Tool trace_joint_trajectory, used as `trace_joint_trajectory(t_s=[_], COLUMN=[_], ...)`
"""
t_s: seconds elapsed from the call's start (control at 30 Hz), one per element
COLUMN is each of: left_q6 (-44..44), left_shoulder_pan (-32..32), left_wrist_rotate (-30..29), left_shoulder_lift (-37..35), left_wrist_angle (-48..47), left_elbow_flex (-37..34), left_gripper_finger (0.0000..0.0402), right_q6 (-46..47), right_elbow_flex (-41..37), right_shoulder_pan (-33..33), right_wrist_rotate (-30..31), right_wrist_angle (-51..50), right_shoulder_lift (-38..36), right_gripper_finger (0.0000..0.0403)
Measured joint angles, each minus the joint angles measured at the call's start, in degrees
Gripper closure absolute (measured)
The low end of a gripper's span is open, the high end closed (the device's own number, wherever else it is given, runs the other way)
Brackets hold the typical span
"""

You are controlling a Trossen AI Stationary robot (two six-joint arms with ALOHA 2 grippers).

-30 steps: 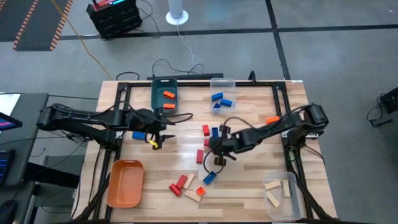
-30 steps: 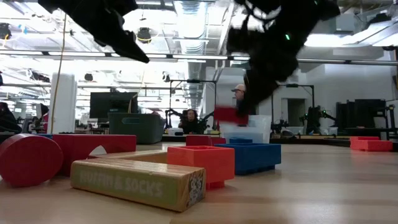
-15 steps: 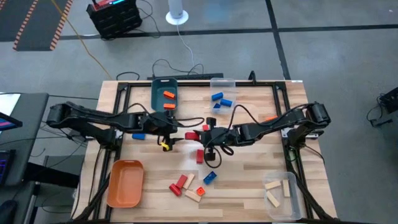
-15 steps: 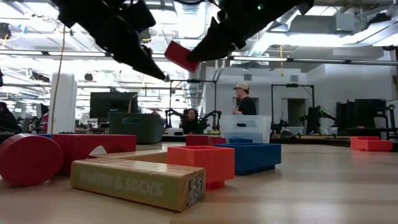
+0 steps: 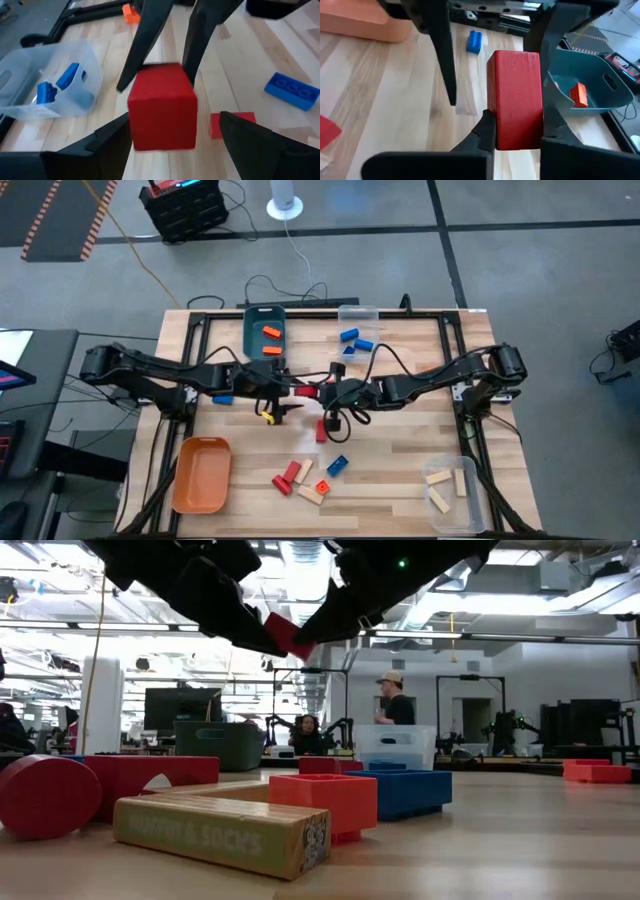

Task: Sort blocks
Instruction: Put the red block into the orange bin

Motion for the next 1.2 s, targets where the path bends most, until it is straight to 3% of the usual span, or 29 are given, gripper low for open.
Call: trace_joint_trajectory(t_s=[0.2, 0.4, 0.6, 0.7, 0.83, 1.03, 1.2], left_q6=[-0.36, -1.19, -1.26, -2.49, -6.28, -17.62, -32.59], left_shoulder_pan=[-0.16, -0.16, -0.22, -0.69, -2.8, -9.42, -15.74], left_wrist_rotate=[-0.02, -0.29, -1.75, -2.23, -3.3, -2.2, 8.81], left_shoulder_lift=[0.53, 0.58, 0.4, -0.62, -3.84, -9.63, -11.36], left_wrist_angle=[3.65, 5.59, 4.55, 2.55, -6.2, -29.79, -45.52], left_elbow_flex=[0.0, 0.0, 0.0, 0.09, 0.71, 6.55, 11.63], left_gripper_finger=[0.0123, 0.0189, 0.0269, 0.0275, 0.0275, 0.0272, 0.0268], right_q6=[-0.85, -1.46, -1.6, -0.38, 4.25, 14.38, 18.36], right_elbow_flex=[0.0, 0.0, 0.0, 0.02, 0.0, -0.06, -0.84], right_shoulder_pan=[-0.06, 0.09, 0.57, 0.85, 1.8, 4.5, 5.88], right_wrist_rotate=[-0.04, -0.06, -0.22, 0.05, -0.02, 0.03, 0.06], right_wrist_angle=[1.44, 1.65, 1.12, -1.0, -11.51, -29.86, -34.31], right_shoulder_lift=[0.0, 0.0, 0.0, -0.84, -4.24, -9.49, -9.96], right_gripper_finger=[0.0359, 0.0354, 0.0307, 0.0275, 0.0238, 0.022, 0.0224])
